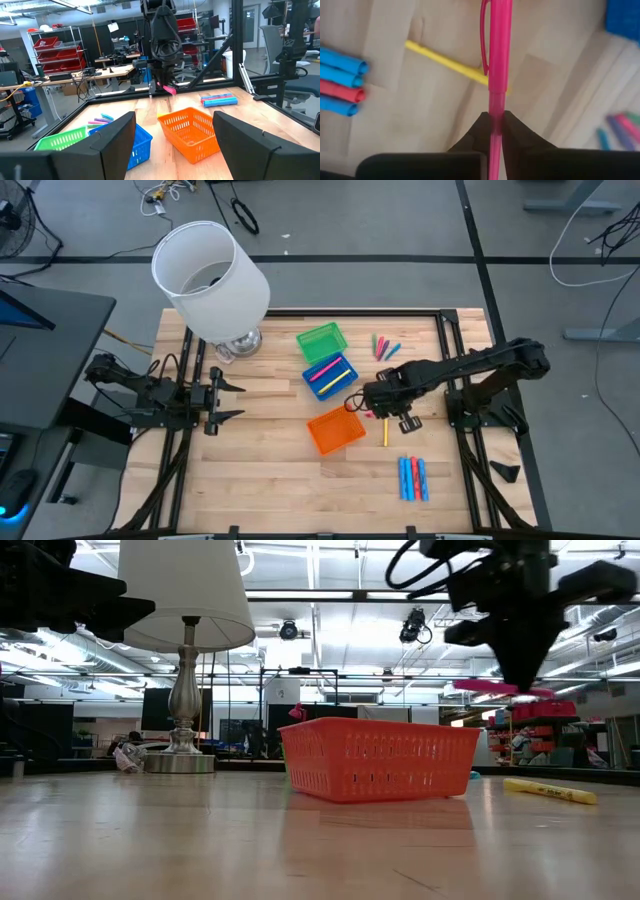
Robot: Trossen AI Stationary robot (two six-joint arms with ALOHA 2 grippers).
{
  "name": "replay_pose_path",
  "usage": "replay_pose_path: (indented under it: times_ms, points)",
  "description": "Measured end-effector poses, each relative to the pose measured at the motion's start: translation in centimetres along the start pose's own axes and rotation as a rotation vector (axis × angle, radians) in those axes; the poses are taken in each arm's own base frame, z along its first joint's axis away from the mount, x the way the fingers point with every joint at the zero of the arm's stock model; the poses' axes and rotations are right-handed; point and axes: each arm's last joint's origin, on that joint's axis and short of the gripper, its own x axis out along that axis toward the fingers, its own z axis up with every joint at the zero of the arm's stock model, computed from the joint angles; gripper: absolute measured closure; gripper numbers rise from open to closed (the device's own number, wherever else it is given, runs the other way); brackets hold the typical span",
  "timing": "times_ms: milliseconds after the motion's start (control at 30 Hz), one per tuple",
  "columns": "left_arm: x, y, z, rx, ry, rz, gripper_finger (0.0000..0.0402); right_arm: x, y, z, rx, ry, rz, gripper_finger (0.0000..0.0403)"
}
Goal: Pick & Place Markers
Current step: Put the pink pen into the blue bin
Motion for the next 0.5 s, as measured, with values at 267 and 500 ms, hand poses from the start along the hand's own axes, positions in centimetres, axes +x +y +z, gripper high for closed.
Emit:
replay_pose_path:
  times_ms: [267,500]
  points:
    - [0.0,0.0,0.0,0.000,0.001,0.000,0.0129,-0.2,-3.4,2.6,-0.049,-0.013,-0.010,0.0382]
    - [0.0,0.0,0.0,0.000,0.000,0.000,0.0129,0.0,-6.9,4.6,-0.081,-0.002,-0.039,0.0382]
